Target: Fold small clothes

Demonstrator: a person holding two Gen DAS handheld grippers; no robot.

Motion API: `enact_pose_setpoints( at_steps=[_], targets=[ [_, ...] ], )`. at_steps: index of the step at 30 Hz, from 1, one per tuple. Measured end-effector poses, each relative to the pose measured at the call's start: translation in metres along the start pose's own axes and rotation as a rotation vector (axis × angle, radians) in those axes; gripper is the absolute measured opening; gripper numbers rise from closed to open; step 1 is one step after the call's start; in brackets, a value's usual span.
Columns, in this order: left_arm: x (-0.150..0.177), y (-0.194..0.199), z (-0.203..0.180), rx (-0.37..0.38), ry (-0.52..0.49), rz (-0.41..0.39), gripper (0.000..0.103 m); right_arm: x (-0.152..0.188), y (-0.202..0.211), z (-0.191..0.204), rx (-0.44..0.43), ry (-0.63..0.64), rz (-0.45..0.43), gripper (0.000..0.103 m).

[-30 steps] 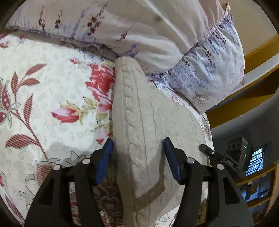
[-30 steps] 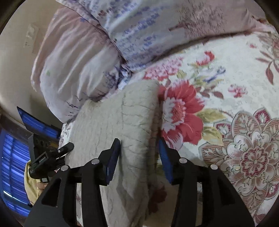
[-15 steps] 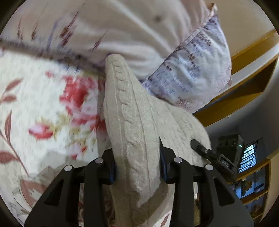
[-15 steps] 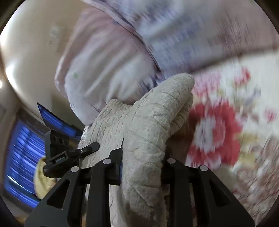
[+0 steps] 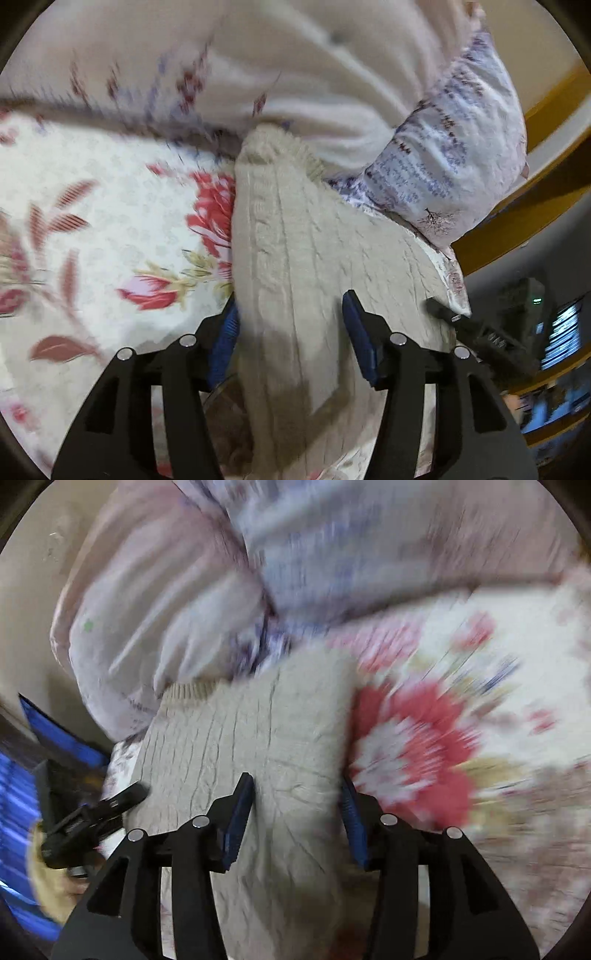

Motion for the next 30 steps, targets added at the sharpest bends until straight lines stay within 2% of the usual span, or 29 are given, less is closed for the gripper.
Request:
enact_pose_setpoints(
  at_steps=[1, 3, 5, 8, 10, 11, 12, 17, 19, 20, 21, 24, 27, 30],
  targets=[
    [0.002, 0.01, -0.001, -0.012, -0.032, -0.032, 0.057, -0.003, 0.016, 0.001, 0.038, 0.029, -0.052, 0.048],
    [0.012, 0.031, -0.005, -0.045, -0.114, -0.086, 0.064, -0.005, 0.038, 0.012, 0.057, 0.094, -0.115, 0.048],
    [0.023, 0.039, -0.01, -0.065, -0.173, -0.092, 0.067, 0.0, 0.045, 0.036, 0.031, 0.187, -0.121, 0.048],
    [0.041, 0.037, -0.008, -0.1, -0.221, -0.059, 0.067, 0.016, 0.038, 0.065, 0.01, 0.322, -0.061, 0.048],
    [0.049, 0.028, 0.001, -0.15, -0.24, -0.039, 0.066, 0.03, 0.022, 0.071, 0.057, 0.387, 0.007, 0.048],
    [0.054, 0.021, 0.009, -0.203, -0.256, -0.029, 0.062, 0.038, 0.013, 0.066, 0.097, 0.397, 0.052, 0.048],
    [0.057, 0.017, 0.015, -0.225, -0.264, -0.02, 0.062, 0.048, -0.002, 0.055, 0.154, 0.394, 0.121, 0.048],
    [0.056, 0.018, 0.014, -0.242, -0.273, -0.052, 0.063, 0.054, 0.005, 0.054, 0.222, 0.418, 0.07, 0.05],
    [0.061, 0.029, 0.01, -0.242, -0.288, -0.077, 0.072, 0.054, 0.021, 0.055, 0.226, 0.395, 0.021, 0.068],
    [0.065, 0.035, 0.007, -0.251, -0.304, -0.097, 0.081, 0.054, 0.032, 0.055, 0.226, 0.379, -0.008, 0.082],
    [0.068, 0.04, 0.006, -0.259, -0.317, -0.115, 0.086, 0.053, 0.042, 0.053, 0.232, 0.354, -0.047, 0.089],
    [0.08, 0.052, 0.007, -0.267, -0.324, -0.149, 0.094, 0.057, 0.061, 0.045, 0.239, 0.287, -0.1, 0.092],
    [0.091, 0.055, 0.008, -0.277, -0.296, -0.144, 0.1, 0.064, 0.064, 0.037, 0.256, 0.232, -0.102, 0.093],
    [0.096, 0.057, 0.009, -0.311, -0.291, -0.166, 0.101, 0.074, 0.066, 0.035, 0.293, 0.221, -0.096, 0.093]
  ],
)
Point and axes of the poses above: each gripper's, at about its wrist camera, not at the fingertips, and y roughly against the way its jaws point, z to its left, x to its underside, the point moved 9 cm from there along -y, roughly the way its jaws point, and after that the axes turned 13 degrees about y, right-handed, at the moved point
